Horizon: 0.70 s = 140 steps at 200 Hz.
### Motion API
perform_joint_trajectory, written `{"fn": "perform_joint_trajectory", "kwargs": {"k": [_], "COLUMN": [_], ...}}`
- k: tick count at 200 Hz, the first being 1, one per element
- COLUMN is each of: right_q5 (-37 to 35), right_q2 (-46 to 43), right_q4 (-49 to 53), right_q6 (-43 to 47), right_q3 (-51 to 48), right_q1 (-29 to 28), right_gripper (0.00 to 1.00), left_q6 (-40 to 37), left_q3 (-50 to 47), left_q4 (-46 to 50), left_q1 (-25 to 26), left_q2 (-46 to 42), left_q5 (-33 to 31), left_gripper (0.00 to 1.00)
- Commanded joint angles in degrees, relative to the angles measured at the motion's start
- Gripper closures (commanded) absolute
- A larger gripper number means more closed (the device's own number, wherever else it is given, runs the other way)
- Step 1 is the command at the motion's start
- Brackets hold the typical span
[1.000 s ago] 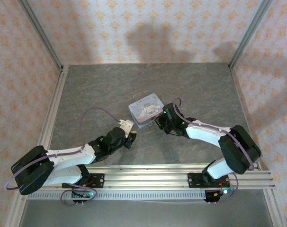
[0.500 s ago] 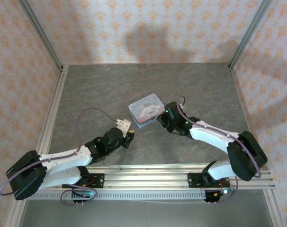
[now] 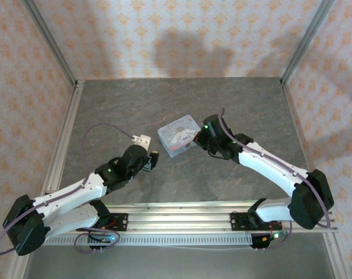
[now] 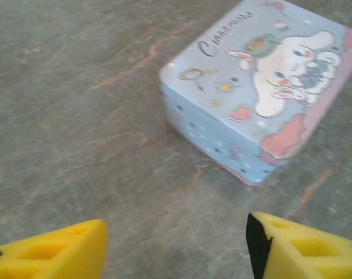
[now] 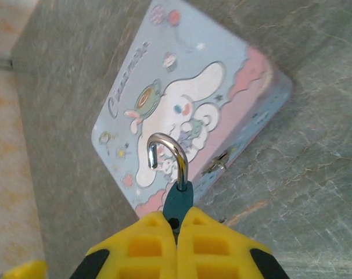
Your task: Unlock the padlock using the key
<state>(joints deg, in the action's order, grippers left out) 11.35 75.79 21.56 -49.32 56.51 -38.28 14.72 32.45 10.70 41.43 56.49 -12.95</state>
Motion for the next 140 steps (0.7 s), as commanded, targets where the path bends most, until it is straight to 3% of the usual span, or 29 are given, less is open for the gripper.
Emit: {"fn": "perform_joint_trajectory", "kwargs": {"k": [1, 30, 82, 140], "right_q5": [2.7, 5.5, 7.9, 10.9], "right_q2": [4.1, 10.2, 23.6, 42.1], "right_q4": [8.1, 8.1, 8.2, 11.0], "right_q6": [9.4, 11.0, 10.8, 11.1], "right_q3": [6.0, 10.4, 20.9, 38.4], "right_q1": [-2.2, -5.3, -11.8, -17.8], "right_gripper": [1.0, 1.0, 1.0, 1.0], "left_q6": [7.3, 13.7, 20.2, 21.5], "left_q3": [3.1, 5.0, 5.1, 3.3], "left_q4": [12.5, 20.1, 31.2, 35.8], "left_q1": [-3.8, -7.1, -12.1, -13.6], "left_q2": [-0.7, -4.3, -14.6, -24.2], "left_q5": [-2.2, -5.9, -12.1, -15.6], "left_gripper": [0.16, 0.0, 0.0, 0.0]}}
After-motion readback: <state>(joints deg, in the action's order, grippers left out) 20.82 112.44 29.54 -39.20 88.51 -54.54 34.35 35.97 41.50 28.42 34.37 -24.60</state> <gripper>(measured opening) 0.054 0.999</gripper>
